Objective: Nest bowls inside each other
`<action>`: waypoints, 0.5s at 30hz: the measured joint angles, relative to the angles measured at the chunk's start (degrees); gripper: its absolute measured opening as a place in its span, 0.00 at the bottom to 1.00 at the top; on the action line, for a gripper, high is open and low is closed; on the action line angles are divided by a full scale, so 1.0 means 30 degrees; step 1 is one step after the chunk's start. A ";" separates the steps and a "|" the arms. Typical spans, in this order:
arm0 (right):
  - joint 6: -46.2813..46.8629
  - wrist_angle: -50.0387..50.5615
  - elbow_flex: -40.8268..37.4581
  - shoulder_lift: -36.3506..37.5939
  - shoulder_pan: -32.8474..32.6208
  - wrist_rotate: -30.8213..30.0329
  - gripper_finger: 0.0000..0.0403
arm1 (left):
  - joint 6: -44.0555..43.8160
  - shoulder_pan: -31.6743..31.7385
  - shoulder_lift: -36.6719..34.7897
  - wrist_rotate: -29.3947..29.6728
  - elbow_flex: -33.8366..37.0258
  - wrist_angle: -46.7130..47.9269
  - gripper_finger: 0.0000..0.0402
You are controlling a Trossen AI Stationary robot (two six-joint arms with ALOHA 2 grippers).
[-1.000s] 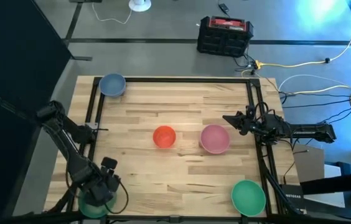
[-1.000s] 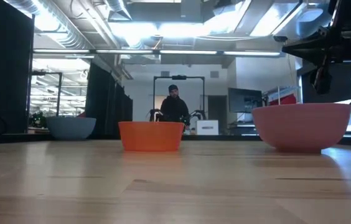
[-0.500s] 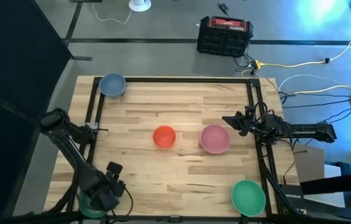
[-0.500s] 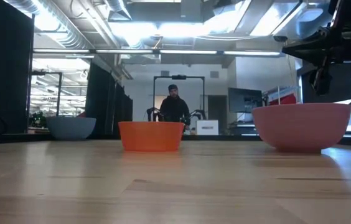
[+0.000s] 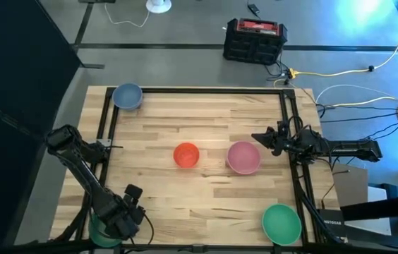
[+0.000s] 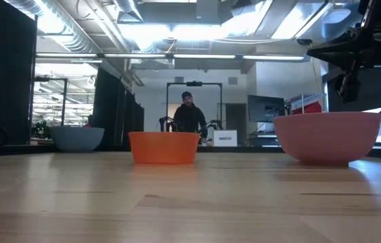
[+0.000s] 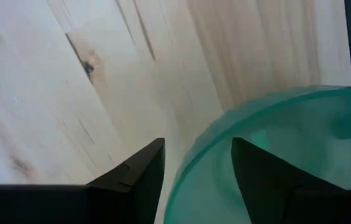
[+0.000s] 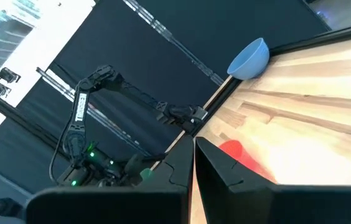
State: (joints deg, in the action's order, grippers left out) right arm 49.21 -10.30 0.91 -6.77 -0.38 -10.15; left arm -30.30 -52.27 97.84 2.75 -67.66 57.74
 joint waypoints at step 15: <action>0.0097 -0.0076 0.0000 -0.0005 0.0005 0.0497 0.00 | 0.0030 0.0102 0.0177 -0.0177 0.0229 0.0002 0.20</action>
State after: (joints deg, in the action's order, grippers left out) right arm 49.50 -10.52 0.91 -6.79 -0.36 -8.66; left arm -30.21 -51.96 98.37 2.22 -66.97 57.75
